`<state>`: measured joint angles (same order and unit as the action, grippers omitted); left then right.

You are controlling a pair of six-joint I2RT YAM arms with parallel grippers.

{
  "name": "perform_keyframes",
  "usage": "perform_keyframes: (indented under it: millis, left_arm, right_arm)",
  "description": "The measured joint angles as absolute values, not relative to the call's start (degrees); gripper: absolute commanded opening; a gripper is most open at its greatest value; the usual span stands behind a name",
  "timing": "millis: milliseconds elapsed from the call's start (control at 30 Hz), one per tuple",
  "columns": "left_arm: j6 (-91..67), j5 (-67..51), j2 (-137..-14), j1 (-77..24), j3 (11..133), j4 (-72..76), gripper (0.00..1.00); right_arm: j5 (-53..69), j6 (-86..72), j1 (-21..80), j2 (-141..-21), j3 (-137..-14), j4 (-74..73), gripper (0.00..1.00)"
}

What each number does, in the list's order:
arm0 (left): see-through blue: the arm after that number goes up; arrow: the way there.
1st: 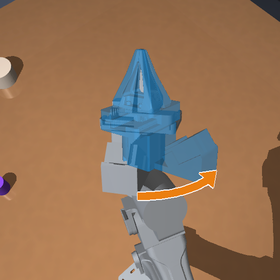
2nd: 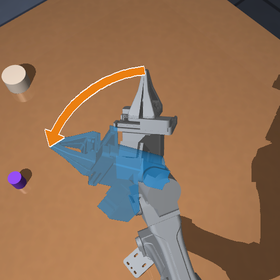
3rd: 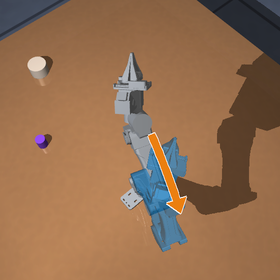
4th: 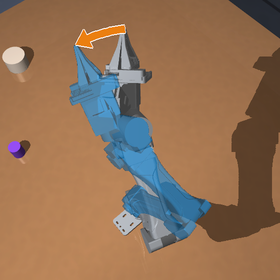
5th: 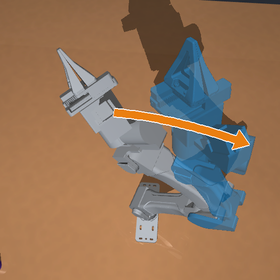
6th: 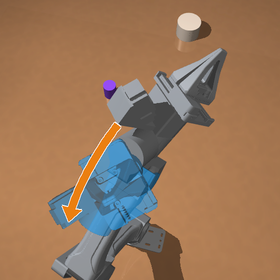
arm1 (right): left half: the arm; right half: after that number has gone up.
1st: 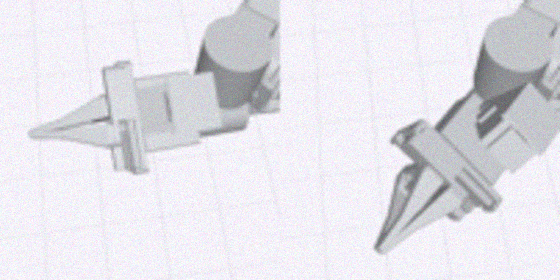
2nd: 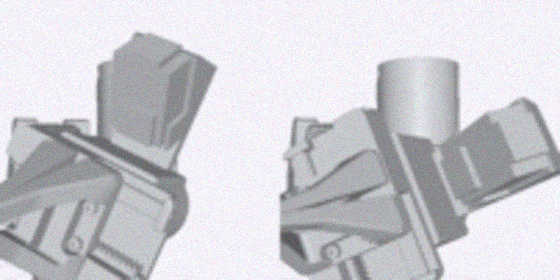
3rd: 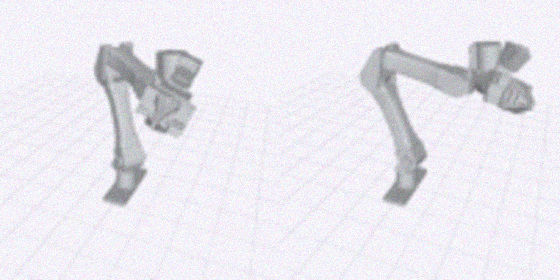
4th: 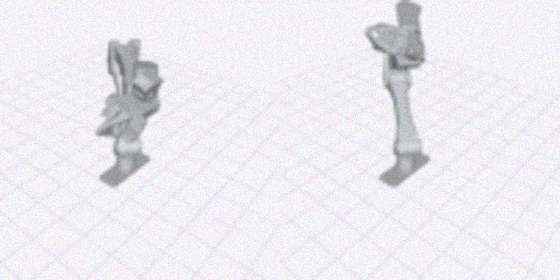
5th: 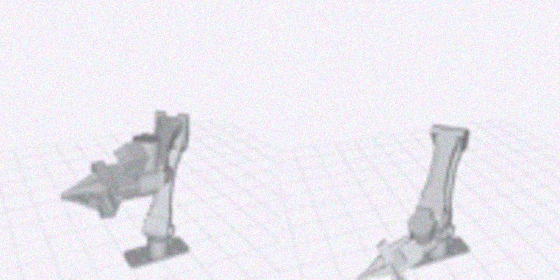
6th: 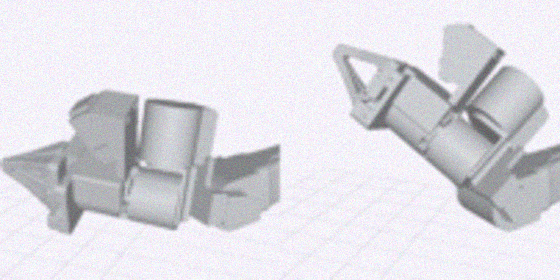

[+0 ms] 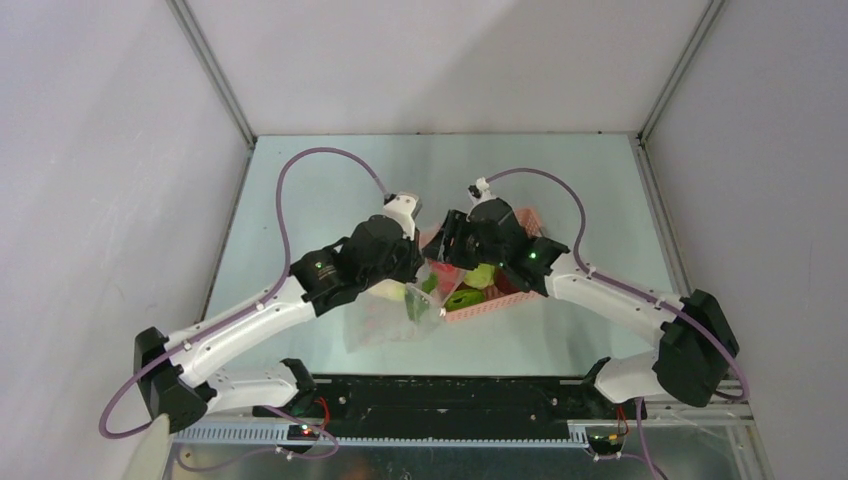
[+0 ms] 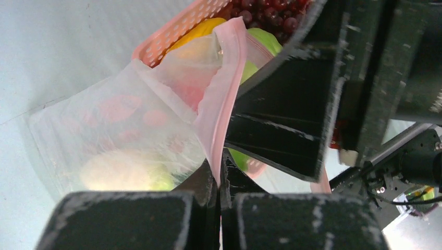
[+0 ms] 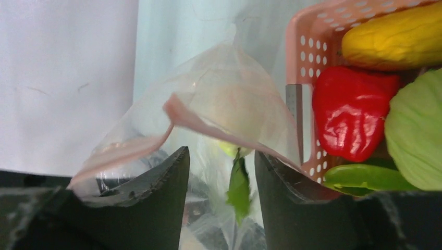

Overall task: Place the food in the zip-top bag and seal the zipper
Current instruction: Place the fake vegetable in the zipper food storage bag, then pick up the fake fruit from the bin.

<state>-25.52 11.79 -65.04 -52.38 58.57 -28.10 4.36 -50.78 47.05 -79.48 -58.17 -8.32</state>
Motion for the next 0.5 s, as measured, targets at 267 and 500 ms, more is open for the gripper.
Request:
perform_keyframes:
  millis: [267, 500]
  left_arm:
    - [-28.1, 18.1, -64.9, -52.4, 60.0, -30.9, 0.0]
    - [-29.7, 22.2, -64.7, -50.3, 60.6, -31.4, 0.0]
  right_arm:
    - [0.2, -41.2, 49.3, -74.1, -58.5, -10.0, 0.82]
    - [-8.5, -34.6, 49.4, -60.1, -57.0, -13.1, 0.99]
